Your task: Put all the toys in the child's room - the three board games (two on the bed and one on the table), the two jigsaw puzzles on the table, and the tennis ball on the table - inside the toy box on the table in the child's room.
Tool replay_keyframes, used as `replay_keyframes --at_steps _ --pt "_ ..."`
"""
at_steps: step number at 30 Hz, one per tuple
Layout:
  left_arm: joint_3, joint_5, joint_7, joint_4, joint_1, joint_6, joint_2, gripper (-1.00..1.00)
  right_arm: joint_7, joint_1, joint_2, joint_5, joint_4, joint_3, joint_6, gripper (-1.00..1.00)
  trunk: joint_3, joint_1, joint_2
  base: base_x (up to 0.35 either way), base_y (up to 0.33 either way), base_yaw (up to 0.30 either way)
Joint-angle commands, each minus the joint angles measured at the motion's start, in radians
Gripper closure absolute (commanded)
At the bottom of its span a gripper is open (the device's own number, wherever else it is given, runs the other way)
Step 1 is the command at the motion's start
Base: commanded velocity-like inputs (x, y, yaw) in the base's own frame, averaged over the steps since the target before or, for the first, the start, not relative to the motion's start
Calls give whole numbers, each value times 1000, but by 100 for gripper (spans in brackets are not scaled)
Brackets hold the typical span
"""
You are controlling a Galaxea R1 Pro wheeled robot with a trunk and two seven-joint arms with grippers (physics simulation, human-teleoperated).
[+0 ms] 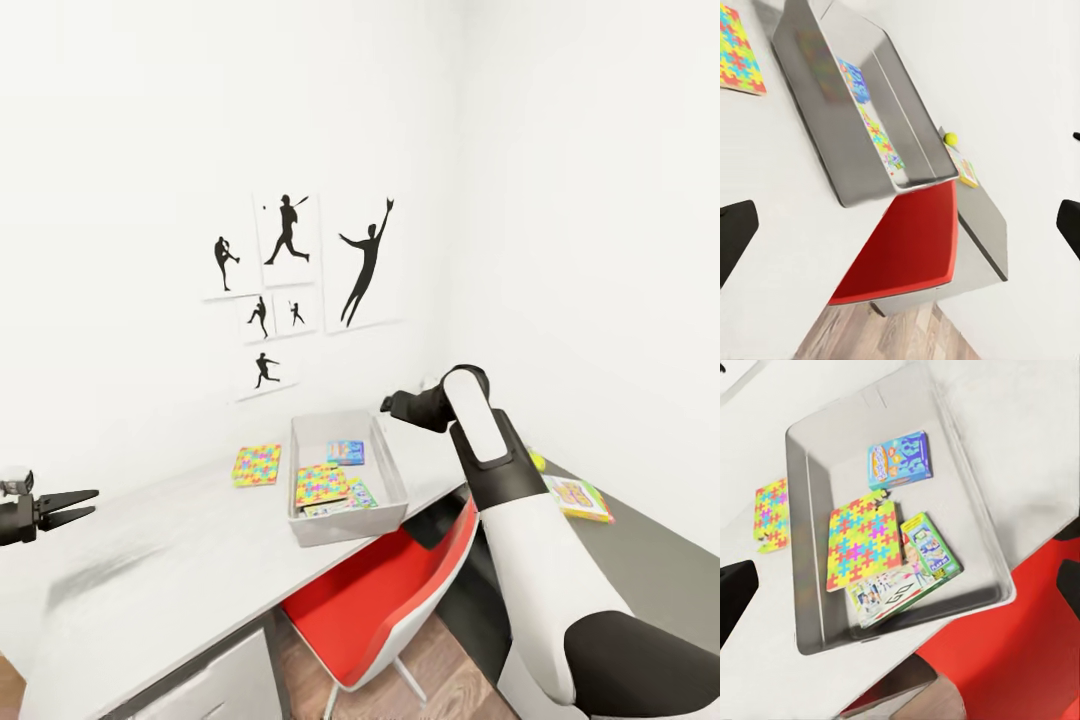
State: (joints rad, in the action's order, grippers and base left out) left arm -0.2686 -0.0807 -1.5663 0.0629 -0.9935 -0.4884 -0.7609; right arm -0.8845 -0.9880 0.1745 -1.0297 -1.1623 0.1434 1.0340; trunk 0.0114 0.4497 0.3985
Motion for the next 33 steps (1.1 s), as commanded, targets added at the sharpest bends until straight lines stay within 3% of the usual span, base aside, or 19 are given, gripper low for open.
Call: replay_keyframes --at_steps 1,9,21,33 --pt "-6 -8 -4 0 -1 -10 -1 -100 -10 -1 0 -8 -1 10 1 -100 2 0 1 -123 128 263" --pt "-6 -8 -4 0 -1 -10 -3 -100 -7 -1 0 -4 6 62 -6 -100 6 0 1 -122 71 276" --pt "-6 -8 -4 0 -1 -11 -4 -100 -5 -2 0 3 13 68 -6 -100 17 0 1 -117 15 265" --pt "-6 -8 -4 0 0 -12 -5 -100 -4 -3 0 4 15 68 -22 -100 30 0 1 4 132 238"
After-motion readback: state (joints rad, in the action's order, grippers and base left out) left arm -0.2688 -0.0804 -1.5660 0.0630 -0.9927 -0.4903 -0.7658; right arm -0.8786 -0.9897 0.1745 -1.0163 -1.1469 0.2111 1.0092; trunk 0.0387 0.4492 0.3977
